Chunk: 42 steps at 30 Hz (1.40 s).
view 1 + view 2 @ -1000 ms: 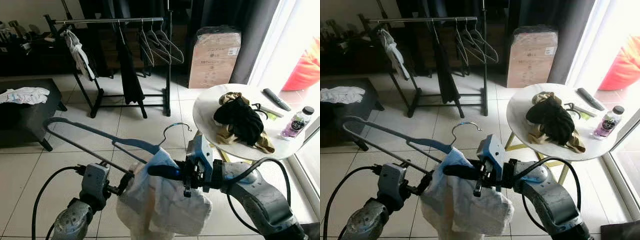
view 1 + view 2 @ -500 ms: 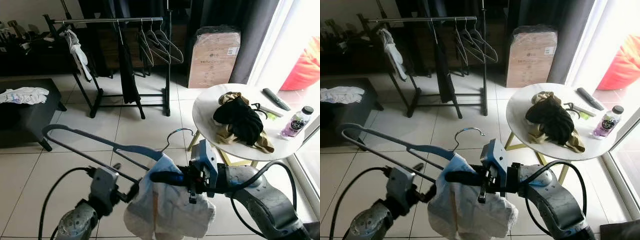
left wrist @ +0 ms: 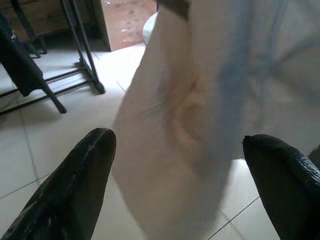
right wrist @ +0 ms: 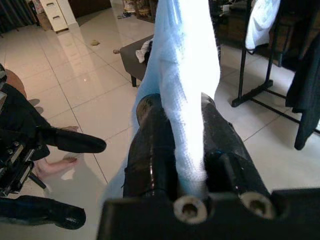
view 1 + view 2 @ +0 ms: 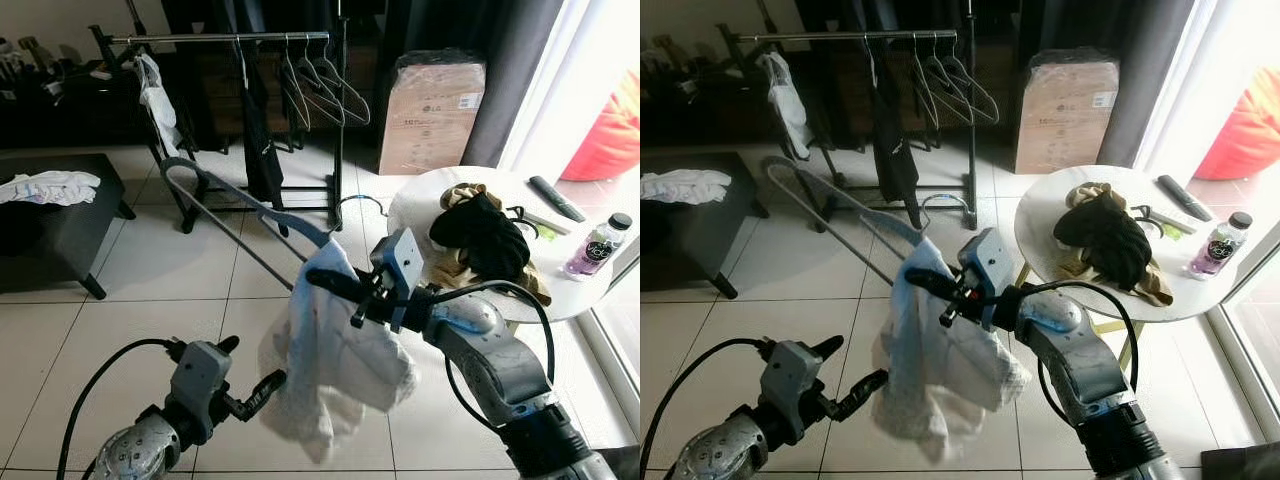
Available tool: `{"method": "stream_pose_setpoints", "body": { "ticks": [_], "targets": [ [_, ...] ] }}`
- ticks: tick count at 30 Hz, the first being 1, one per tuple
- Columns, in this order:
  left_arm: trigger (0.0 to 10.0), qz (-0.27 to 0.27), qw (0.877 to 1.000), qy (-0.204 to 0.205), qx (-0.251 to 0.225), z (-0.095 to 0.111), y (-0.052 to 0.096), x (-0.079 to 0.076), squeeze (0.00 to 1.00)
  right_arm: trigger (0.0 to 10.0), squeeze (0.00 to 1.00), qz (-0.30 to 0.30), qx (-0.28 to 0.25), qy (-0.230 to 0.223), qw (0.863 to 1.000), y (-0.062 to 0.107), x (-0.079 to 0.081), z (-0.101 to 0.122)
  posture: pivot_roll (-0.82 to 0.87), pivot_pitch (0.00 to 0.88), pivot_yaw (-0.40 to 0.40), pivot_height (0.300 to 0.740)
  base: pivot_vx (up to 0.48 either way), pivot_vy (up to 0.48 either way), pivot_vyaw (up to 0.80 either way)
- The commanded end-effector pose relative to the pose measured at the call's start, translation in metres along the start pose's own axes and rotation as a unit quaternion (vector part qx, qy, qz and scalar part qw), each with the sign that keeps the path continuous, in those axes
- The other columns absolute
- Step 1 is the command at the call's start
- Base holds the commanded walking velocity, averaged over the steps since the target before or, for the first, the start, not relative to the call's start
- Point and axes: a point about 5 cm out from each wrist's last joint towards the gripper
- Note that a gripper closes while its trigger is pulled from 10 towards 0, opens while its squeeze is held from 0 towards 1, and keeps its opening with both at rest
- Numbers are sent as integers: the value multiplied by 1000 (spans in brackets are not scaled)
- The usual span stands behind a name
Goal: Hang hanger
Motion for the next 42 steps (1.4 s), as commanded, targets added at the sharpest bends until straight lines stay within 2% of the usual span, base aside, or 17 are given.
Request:
{"method": "stream_pose_setpoints", "body": {
  "ticks": [1, 8, 12, 15, 17, 20, 24, 27, 33, 35, 39, 42],
  "targets": [
    [10000, 9, 1000, 14, -10, 2, 0, -1, 0, 0, 0, 13, -24, 13, 1000, -1, 3, 8, -85, 167, 13, 740, 0, 0, 0],
    [10000, 50, 996, 50, -51, 4, -8, 2, 0, 0, 0, 53, -41, 9, 998, 1, 14, 9, -90, 167, 15, 740, 0, 0, 0],
    [10000, 94, 991, 64, -68, 4, -12, 6, 0, 0, 0, 77, -53, 7, 996, 3, 20, 12, -96, 165, 14, 740, 0, 0, 0],
    [10000, 118, 988, 75, -70, 3, -8, 13, 0, 0, 0, 78, -53, 8, 996, 5, 19, 12, -93, 164, 13, 740, 0, 0, 0],
    [10000, 123, 988, 68, -57, -1, -4, 17, 0, 0, 0, 78, -53, 10, 996, 5, 18, 12, -90, 165, 13, 740, 0, 0, 0],
    [10000, 121, 990, 61, -50, -5, -4, 18, 0, 0, 0, 82, -57, 10, 995, 5, 18, 14, -90, 165, 12, 740, 0, 0, 0],
    [10000, 87, 993, 66, -36, -8, -12, 12, 0, 0, 0, 102, -65, 7, 993, 6, 24, 17, -93, 164, 10, 740, 0, 0, 0],
    [10000, 76, 994, 71, -46, -5, -15, 9, 0, 0, 0, 111, -66, 6, 992, 7, 27, 18, -102, 166, 8, 740, 0, 0, 0],
    [10000, 101, 987, 86, -89, 5, -9, 16, 0, 0, 0, 113, -62, 5, 992, 9, 28, 16, -98, 167, 7, 740, 0, 0, 0],
    [10000, 90, 987, 89, -100, 10, -7, 16, 0, 0, 0, 113, -60, 4, 992, 9, 28, 15, -96, 166, 7, 740, 0, 0, 0],
    [10000, 50, 991, 80, -94, 16, -3, 13, 0, 0, 0, 109, -52, 4, 993, 10, 27, 12, -96, 165, 4, 740, 0, 0, 0],
    [10000, 56, 991, 63, -101, 24, -1, 19, 0, 0, 0, 106, -49, 2, 993, 10, 26, 10, -91, 166, 6, 740, 0, 0, 0]
  ]
}}
Point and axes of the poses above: a point about 5 cm out from each wrist's last joint towards the gripper, its own y axis pointing back from the gripper into the wrist, its own z axis along the axis of the wrist's last joint, x = y × z, and after that the axes turned 9 degrees about y, right-handed
